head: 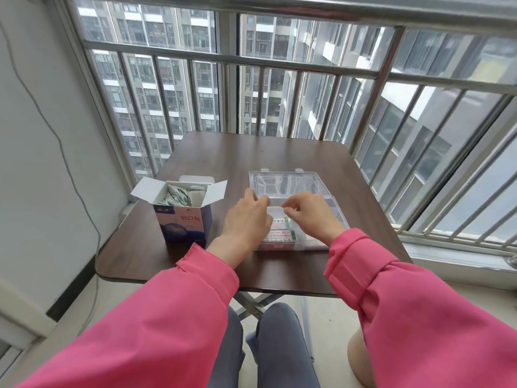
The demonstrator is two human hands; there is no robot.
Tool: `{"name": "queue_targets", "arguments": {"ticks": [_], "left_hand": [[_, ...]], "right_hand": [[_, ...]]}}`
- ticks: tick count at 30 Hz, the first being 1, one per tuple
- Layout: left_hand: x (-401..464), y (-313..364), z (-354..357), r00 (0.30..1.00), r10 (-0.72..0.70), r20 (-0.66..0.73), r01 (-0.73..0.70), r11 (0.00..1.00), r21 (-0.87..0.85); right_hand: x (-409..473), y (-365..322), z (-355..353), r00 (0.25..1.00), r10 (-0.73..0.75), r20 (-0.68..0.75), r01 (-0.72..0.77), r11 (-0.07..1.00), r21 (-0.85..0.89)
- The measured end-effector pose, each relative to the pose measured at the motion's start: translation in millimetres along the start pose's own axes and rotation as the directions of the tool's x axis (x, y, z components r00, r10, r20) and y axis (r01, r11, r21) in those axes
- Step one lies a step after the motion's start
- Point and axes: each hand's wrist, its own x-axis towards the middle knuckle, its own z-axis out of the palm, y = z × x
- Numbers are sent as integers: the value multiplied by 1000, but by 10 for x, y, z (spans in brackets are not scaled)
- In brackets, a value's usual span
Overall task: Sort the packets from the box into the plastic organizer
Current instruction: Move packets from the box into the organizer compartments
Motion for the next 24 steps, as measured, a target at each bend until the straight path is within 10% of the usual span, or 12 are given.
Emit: {"name": "queue_targets", "arguments": {"ticks": [7,10,14,19,24], "left_hand": [[-357,-47,-219,852,239,-465,-314,945,-90],[-440,-315,-374,810,173,-561,-239,970,-47],[-410,-921,-590,943,-1,-332,-3,1000,-10],[-308,-1358,-772,996,41,76,-52,988,146],[-218,-1429,-792,997,67,32,-71,983,171]], "right_hand": [[-314,-199,-28,978,-91,-190,113,988,107],[-324,-429,-41,964,-215,-153,227,972,59],[-237,-798,40,941,-339,-3,339,941,14],[38,-1166,240,932,-357,-56,355,934,-49],[248,-1399,378,955,-286,-72,277,954,-114]]}}
